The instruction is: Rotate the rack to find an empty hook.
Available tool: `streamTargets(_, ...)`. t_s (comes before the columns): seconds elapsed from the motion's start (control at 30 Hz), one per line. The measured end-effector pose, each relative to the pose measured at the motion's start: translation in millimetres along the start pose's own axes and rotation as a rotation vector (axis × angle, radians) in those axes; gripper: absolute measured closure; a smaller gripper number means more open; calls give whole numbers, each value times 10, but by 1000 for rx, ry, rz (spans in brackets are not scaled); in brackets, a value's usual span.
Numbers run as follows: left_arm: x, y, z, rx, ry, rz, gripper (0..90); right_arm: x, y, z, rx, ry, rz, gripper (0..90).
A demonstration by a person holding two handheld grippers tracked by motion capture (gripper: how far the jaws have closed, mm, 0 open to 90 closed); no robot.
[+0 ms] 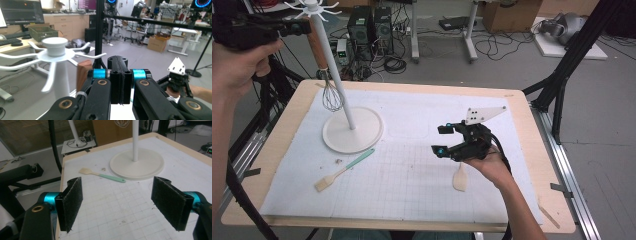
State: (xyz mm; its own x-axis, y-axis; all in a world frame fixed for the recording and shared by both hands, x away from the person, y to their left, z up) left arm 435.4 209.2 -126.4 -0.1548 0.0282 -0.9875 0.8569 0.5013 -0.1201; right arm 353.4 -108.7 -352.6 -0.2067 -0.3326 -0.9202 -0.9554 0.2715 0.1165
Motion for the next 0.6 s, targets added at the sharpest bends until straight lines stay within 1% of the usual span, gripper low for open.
streamTargets(0.03,3,10,11,-3,0,-3,889,-2,-6,0,4,-2,-6,244)
streamTargets(0.1,-3,29,23,-8,-8,-7,889,6,7,-7,0,4,2,244)
streamTargets(0.13,-9,27,32,-6,-14,-10,889,6,5,-8,-1,2,-1,244)
streamTargets(0.17,-8,27,38,-6,-13,-12,889,2,-5,-12,3,-4,-5,244)
streamTargets(0.2,-2,33,39,-8,-7,-7,889,8,0,-18,0,-1,5,244)
streamTargets(0.27,2,35,48,-11,-8,-13,889,14,-12,-20,4,-3,1,244)
streamTargets(0.33,7,47,48,-25,-3,-6,888,19,-9,-19,1,-4,4,244)
streamTargets(0.53,-34,78,-20,-53,-32,-10,888,28,-2,-10,-1,-2,3,244)
streamTargets(0.6,-36,83,-43,-59,-29,-4,888,27,0,-13,-2,-2,4,244)
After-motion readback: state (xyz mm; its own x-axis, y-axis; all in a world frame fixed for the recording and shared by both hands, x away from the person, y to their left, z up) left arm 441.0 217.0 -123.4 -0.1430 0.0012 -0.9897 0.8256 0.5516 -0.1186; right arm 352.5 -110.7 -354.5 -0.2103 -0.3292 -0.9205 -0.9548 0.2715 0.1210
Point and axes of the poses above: each handheld gripper's, and its own axes: z roughly forward along the jaws, x roughly out of its underside, y roughly to its left, the point moved 10 cm from there along z, roughly forward along the jaws, and after that the axes turned 3 degrees about -z, right-handed, at the moved point
